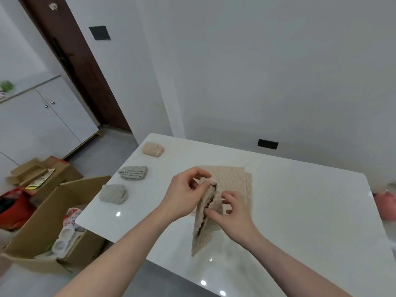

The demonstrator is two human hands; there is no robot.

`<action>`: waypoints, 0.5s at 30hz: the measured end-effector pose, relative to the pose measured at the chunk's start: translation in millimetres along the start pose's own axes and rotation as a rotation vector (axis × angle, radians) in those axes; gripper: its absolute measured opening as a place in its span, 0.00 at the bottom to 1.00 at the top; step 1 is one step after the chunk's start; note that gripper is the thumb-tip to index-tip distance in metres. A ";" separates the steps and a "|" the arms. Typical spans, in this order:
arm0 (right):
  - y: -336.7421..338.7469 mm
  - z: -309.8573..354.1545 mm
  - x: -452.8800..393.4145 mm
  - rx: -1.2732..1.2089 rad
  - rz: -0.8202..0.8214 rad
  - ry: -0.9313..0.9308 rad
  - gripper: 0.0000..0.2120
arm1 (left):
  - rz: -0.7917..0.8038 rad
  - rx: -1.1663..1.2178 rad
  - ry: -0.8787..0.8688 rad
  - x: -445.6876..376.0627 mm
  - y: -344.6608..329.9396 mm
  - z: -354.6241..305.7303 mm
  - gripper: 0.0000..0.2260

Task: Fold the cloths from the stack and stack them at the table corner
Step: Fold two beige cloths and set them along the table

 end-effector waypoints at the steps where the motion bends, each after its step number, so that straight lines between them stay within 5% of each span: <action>1: -2.9 0.0 -0.6 -0.007 -0.012 0.004 0.12 | 0.010 0.003 -0.001 0.2 3.1 3.4 0.05; 15: -31.7 10.6 20.4 0.083 -0.255 -0.006 0.18 | 0.242 -0.078 -0.113 3.4 42.0 79.3 0.14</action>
Point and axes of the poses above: each hand's wrist, its own x-axis away from the middle knuckle, its own y-axis out of the back of the hand, z = x × y, the point moved 8 cm from there along -x, towards the middle knuckle, and after that the axes turned 12 degrees about -x, right-handed, at the moved point
